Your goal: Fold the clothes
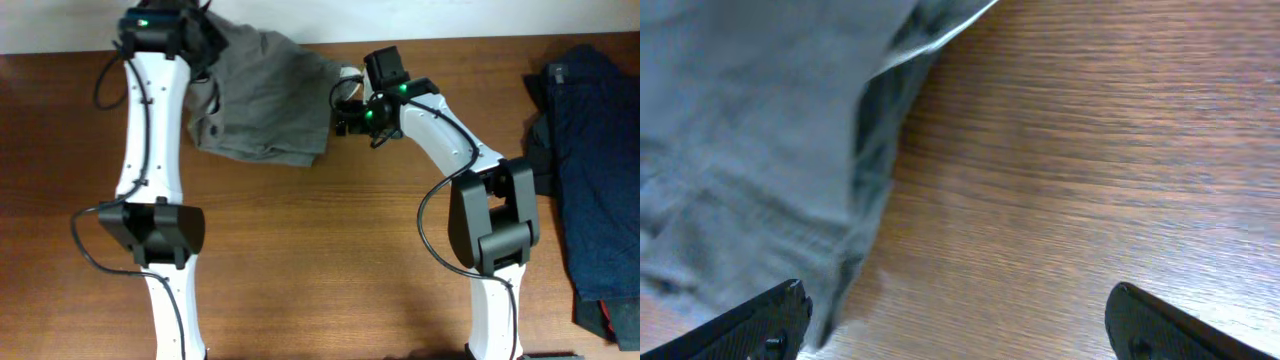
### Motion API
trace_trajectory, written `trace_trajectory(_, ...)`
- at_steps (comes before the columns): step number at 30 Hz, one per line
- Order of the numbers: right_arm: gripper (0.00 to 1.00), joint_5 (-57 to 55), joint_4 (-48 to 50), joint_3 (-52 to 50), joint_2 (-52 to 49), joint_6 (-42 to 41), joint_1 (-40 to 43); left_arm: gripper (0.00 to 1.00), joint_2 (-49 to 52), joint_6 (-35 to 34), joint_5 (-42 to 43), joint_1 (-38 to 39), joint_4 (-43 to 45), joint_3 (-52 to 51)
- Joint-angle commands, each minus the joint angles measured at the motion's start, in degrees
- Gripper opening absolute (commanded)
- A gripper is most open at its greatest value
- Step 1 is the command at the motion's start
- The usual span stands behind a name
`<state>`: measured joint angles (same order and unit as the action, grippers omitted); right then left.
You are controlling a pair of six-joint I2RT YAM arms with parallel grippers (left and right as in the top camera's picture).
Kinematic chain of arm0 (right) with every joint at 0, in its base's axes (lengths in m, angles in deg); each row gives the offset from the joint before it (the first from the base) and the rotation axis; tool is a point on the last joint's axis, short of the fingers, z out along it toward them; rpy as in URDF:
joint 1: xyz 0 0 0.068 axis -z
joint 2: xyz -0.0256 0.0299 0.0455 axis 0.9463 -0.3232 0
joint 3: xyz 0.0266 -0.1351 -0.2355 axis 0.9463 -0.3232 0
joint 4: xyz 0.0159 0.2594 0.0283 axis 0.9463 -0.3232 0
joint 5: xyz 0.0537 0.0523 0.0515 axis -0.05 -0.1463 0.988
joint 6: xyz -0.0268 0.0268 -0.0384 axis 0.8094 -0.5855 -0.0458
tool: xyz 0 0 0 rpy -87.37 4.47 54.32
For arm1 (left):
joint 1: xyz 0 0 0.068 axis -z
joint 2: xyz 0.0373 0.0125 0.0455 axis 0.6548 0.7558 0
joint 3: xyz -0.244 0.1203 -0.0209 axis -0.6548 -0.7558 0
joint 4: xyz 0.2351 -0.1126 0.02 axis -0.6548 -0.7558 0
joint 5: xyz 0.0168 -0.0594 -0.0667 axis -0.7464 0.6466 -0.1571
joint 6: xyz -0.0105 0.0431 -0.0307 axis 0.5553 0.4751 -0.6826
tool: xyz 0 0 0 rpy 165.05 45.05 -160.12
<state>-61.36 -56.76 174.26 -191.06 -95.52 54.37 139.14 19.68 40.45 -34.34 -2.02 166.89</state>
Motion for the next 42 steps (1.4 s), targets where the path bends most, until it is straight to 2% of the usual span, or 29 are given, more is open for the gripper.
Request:
trace_trajectory(1, 0.99, -0.5, 0.3, -0.4, -0.9, -1.8, -0.5, 0.08, -0.3, -1.1, -1.6, 3.5, 3.2, 1.4)
trace_trajectory(2, 0.99, -0.5, 0.4, -0.4, -1.0, -2.0, -0.5, 0.18, -0.1, -1.1, -2.6, 4.6, 4.9, 1.4)
trace_trajectory(15, 0.99, -1.2, 0.7, -0.4, -1.0, -1.9, -0.2, 0.18, 8.4, -1.1, -3.0, 9.8, 15.1, 1.4)
trace_trajectory(18, 0.98, -1.1, 0.4, -0.3, -0.9, -1.9, 0.8, 0.2, 9.4, 2.0, -4.1, 10.0, 15.3, 1.4)
trace_trajectory(19, 0.99, -0.5, 0.3, -0.2, -0.9, -1.2, 1.1, 0.24, 9.4, 3.8, -4.8, 9.8, 15.2, 1.4)
trace_trajectory(21, 0.99, 2.6, 0.3, 0.3, -0.9, 1.5, 1.5, 0.48, 8.9, 8.1, -6.6, 9.0, 14.9, 1.8)
trace_trajectory(23, 0.99, 4.2, 0.6, 0.9, -0.9, 1.7, 1.6, 0.65, 8.2, 9.3, -8.5, 7.6, 13.6, 2.4)
trace_trajectory(24, 0.99, 5.6, 1.1, 1.9, -0.9, 1.7, 1.6, 0.68, 7.5, 9.3, -9.0, 6.0, 12.2, 2.9)
trace_trajectory(29, 0.99, 12.4, 4.6, 6.4, -0.9, 1.7, 1.3, 0.7, 5.7, 9.3, -7.8, -2.2, 7.0, 3.1)
trace_trajectory(34, 0.99, 14.0, 10.7, 9.2, -0.9, 1.5, -1.0, 0.73, 5.6, 9.3, -0.5, -10.5, -1.2, 3.1)
trace_trajectory(42, 0.99, 10.8, 15.9, 9.2, -3.6, -1.3, -4.6, 0.81, 5.6, 9.3, 0.5, -15.3, -10.0, 3.1)
